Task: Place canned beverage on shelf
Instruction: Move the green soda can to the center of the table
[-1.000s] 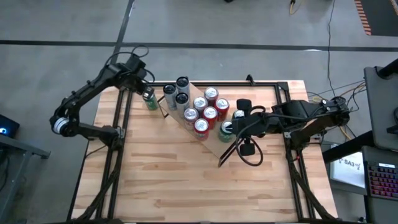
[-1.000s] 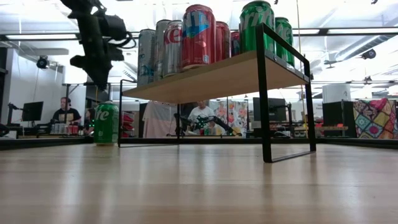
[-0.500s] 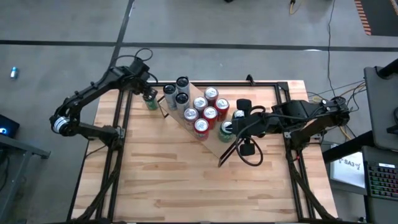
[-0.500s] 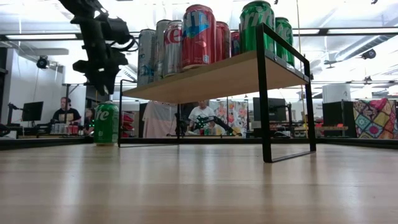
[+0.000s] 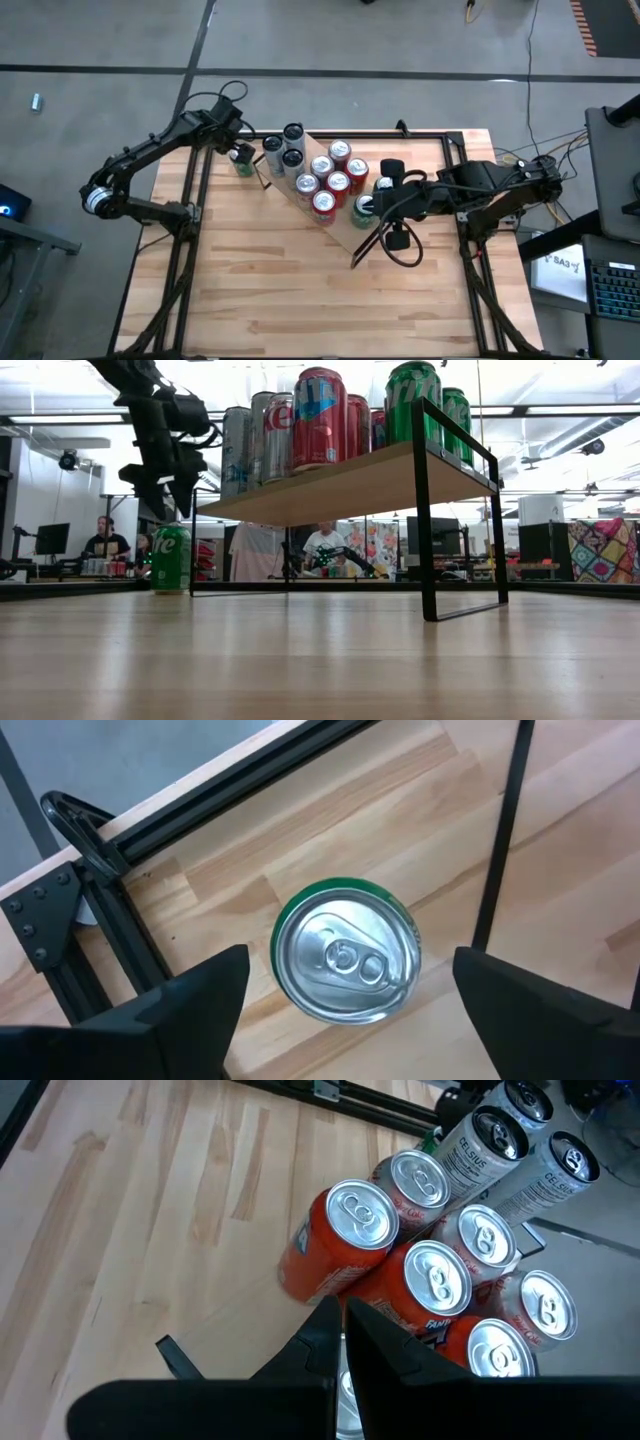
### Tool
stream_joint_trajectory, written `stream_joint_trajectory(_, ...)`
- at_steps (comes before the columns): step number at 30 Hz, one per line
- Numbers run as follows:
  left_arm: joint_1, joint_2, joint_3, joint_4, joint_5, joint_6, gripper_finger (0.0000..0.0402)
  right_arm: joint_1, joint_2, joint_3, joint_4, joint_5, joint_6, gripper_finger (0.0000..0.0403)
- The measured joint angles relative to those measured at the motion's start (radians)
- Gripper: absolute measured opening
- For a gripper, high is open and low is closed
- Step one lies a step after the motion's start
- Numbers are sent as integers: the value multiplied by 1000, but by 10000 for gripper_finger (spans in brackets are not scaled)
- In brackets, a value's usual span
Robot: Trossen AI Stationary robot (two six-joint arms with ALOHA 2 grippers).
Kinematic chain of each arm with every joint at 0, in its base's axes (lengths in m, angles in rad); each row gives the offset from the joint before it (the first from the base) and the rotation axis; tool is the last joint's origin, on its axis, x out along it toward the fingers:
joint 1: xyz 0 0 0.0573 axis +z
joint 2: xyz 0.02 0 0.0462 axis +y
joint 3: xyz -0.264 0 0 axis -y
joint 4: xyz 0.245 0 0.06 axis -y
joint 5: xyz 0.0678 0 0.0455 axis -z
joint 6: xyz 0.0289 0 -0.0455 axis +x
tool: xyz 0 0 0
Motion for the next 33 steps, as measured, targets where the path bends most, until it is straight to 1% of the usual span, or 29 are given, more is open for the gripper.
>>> stream_joint_trajectory(9, 0, 8, 0, 12, -2, 0, 338, 0, 0, 0, 0, 0, 0, 9)
stream_joint_trajectory(23, 0, 107, 0, 19, 5, 9, 337, 0, 0, 0, 0, 0, 0, 9)
stream_joint_trajectory(28, 0, 128, 3, 19, 15, 13, 323, 0, 0, 0, 0, 0, 0, 9)
stream_joint_trajectory(33, 0, 121, 3, 19, 12, 14, 305, 0, 0, 0, 0, 0, 1, 9)
